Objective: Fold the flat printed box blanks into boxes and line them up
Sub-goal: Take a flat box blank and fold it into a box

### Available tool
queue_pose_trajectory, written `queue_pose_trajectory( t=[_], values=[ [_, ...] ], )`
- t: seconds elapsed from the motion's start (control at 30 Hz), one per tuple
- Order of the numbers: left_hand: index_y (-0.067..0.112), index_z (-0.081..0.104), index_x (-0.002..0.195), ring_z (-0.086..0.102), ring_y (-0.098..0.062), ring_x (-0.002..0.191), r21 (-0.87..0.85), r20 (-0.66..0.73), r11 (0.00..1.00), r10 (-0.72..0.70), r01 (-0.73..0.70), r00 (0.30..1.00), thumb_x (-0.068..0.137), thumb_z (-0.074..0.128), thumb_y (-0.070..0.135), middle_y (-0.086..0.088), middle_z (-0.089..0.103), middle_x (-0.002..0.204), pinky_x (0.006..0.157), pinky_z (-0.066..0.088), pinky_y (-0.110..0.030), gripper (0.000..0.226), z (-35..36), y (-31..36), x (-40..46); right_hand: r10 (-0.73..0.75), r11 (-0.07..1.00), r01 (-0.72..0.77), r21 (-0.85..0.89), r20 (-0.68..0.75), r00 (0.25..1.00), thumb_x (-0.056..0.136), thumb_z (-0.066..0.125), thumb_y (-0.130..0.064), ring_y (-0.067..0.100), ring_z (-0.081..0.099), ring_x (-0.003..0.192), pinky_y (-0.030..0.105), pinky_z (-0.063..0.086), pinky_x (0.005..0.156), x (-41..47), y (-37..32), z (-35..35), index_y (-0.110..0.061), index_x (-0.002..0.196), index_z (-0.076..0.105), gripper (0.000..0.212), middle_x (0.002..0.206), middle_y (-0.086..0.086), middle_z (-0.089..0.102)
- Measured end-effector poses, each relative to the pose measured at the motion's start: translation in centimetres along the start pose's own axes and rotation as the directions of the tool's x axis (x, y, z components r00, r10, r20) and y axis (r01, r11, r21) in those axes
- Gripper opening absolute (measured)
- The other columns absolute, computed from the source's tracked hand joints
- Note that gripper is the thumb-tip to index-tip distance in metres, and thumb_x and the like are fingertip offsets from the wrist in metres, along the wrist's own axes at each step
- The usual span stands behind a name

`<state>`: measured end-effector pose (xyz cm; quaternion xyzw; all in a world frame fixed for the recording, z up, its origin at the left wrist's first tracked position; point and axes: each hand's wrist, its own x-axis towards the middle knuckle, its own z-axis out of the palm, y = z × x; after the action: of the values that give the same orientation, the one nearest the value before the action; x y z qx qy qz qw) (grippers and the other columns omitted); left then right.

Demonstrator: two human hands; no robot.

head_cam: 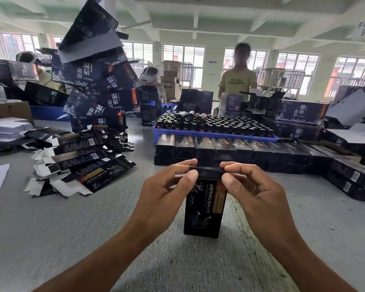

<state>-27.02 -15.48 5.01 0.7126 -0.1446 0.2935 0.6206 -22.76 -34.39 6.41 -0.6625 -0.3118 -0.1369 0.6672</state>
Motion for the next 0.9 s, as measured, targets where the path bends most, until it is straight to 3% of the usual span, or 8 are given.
queue_pose_trajectory(
  t=[0.13,0.3,0.47,0.57,0.7,0.9],
  values=[
    [0.034,0.065,0.102,0.070,-0.013,0.105,0.012,-0.048,1.000,0.011,-0.010,0.999,0.089,0.067,0.039,0.013,0.070,0.124,0.084,0.058,-0.028,0.014,0.1,-0.2,0.0,-0.007,1.000,0.007,-0.029,0.000,1.000,0.083,0.068,-0.033,0.004,0.069,0.104,0.015,0.054,0.085,0.0,0.2,-0.1,-0.034,0.097,0.073,0.016,0.110,-0.017,0.073],
    [0.044,0.058,0.128,0.067,-0.007,0.111,0.123,-0.014,0.992,0.039,-0.037,0.999,0.093,0.063,0.042,0.018,0.066,0.127,0.085,0.058,-0.024,0.035,-0.3,-0.3,0.0,-0.058,0.988,0.061,-0.144,0.026,0.998,0.093,0.067,-0.024,0.001,0.066,0.109,0.014,0.053,0.087,0.0,0.6,-0.1,-0.037,0.106,0.072,0.019,0.114,-0.019,0.071],
    [0.033,0.073,0.116,0.064,-0.013,0.117,0.149,-0.018,0.985,0.086,-0.082,0.996,0.094,0.061,0.031,0.013,0.068,0.123,0.088,0.058,-0.033,0.025,-0.3,-0.5,0.1,-0.096,0.966,0.101,-0.239,0.032,0.995,0.090,0.062,-0.034,0.002,0.063,0.114,0.016,0.053,0.087,0.1,1.0,-0.2,-0.034,0.104,0.073,0.018,0.120,-0.024,0.067],
    [0.023,0.074,0.116,0.063,-0.011,0.119,0.198,-0.012,0.970,0.150,-0.145,0.989,0.094,0.061,0.026,0.011,0.069,0.122,0.086,0.058,-0.027,0.025,-0.5,-0.7,0.2,-0.140,0.949,0.142,-0.282,0.026,0.990,0.091,0.062,-0.034,-0.001,0.062,0.114,0.011,0.051,0.085,0.2,1.4,-0.2,-0.032,0.104,0.073,0.017,0.120,-0.026,0.066],
    [0.013,0.075,0.114,0.066,-0.009,0.110,0.315,0.013,0.915,0.262,-0.252,0.965,0.094,0.063,0.019,0.003,0.068,0.122,0.073,0.054,-0.014,0.024,-0.6,-0.8,0.4,-0.165,0.938,0.165,-0.306,0.024,0.986,0.092,0.061,-0.036,0.001,0.061,0.117,0.015,0.053,0.088,0.2,1.9,-0.3,-0.027,0.106,0.073,0.020,0.125,-0.024,0.063],
    [0.024,0.062,0.126,0.063,-0.001,0.109,0.433,0.102,0.869,0.217,-0.239,0.971,0.094,0.059,0.040,0.010,0.061,0.131,0.074,0.058,-0.018,0.036,-0.3,-1.6,0.1,-0.170,0.896,0.169,-0.411,0.034,0.985,0.097,0.062,-0.041,0.000,0.058,0.120,0.024,0.055,0.090,0.3,3.1,-0.2,-0.036,0.116,0.063,0.020,0.130,-0.027,0.057]
  ],
)
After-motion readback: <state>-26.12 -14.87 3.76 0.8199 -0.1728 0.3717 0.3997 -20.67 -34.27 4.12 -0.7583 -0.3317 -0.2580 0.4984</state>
